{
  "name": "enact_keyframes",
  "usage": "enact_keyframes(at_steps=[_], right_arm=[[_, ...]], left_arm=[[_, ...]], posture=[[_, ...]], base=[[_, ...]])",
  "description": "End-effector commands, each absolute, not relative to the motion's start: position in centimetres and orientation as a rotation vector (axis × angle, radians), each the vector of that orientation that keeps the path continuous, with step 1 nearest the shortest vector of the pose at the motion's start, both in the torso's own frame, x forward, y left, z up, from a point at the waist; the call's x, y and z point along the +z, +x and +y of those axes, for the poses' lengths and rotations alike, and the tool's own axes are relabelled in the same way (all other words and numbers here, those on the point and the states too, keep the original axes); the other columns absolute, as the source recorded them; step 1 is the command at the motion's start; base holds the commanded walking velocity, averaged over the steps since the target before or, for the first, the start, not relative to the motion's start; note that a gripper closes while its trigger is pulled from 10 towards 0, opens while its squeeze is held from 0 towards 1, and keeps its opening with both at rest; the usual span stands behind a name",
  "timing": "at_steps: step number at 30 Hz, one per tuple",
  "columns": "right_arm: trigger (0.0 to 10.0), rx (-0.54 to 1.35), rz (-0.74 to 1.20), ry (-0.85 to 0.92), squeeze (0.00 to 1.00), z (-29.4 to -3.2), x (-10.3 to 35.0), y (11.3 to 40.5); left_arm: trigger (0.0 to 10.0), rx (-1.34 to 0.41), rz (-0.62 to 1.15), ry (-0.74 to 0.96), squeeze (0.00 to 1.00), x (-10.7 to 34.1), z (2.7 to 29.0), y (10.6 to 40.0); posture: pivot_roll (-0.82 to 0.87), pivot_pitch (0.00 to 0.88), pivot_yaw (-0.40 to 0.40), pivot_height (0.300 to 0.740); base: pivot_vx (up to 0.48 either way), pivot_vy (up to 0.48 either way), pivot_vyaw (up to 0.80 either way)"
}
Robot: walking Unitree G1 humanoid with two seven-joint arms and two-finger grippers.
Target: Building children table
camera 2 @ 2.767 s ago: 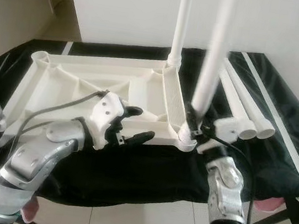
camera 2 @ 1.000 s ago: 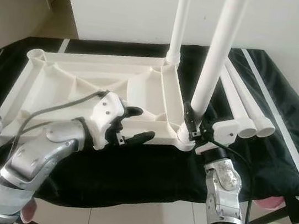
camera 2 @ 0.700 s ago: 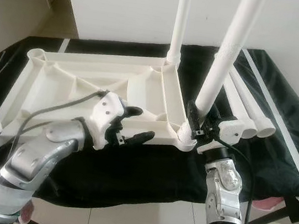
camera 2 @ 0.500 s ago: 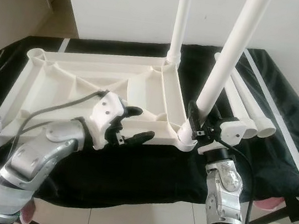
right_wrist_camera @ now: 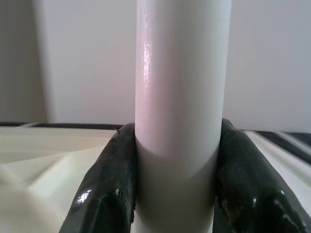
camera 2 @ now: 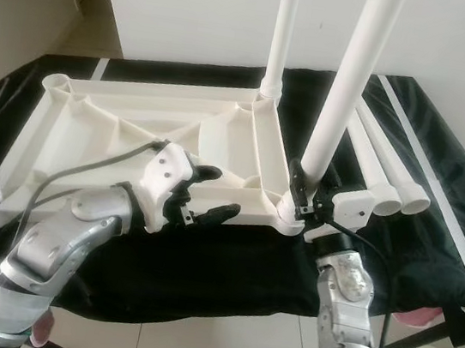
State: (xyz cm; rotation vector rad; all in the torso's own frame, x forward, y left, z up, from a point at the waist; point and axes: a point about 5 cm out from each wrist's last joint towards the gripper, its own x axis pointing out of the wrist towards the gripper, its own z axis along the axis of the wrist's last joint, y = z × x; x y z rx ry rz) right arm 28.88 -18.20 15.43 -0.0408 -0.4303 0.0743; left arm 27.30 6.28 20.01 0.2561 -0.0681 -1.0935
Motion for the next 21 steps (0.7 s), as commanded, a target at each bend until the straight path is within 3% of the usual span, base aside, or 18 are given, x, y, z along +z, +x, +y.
enact_keyframes(at_steps=[1, 13, 18, 21], right_arm=[[10.0, -0.069, -0.151, -0.04, 0.0, -20.3, 9.9, 27.9], [10.0, -0.35, -0.147, 0.026, 0.0, -18.8, 9.8, 28.7], [10.0, -0.515, -0.113, 0.061, 0.0, -19.7, 9.7, 29.3], [10.0, -0.519, -0.12, 0.037, 0.0, -20.1, 9.9, 29.5]], left_arm=[[10.0, -1.112, -0.069, 0.253, 0.0, 20.2, 6.2, 27.2], [10.0, -1.104, -0.072, 0.244, 0.0, 20.3, 6.1, 27.2], [10.0, -1.103, -0.071, 0.241, 0.0, 20.2, 6.0, 27.0], [10.0, -1.102, -0.07, 0.241, 0.0, 20.2, 6.0, 27.0]], posture=[[-0.05, 0.105, 0.035, 0.74], [-0.05, 0.103, 0.021, 0.74], [-0.04, 0.101, 0.015, 0.74], [-0.04, 0.099, 0.013, 0.74]], base=[[0.0, 0.0, 0.0], [0.0, 0.0, 0.0], [0.0, 0.0, 0.0], [0.0, 0.0, 0.0]])
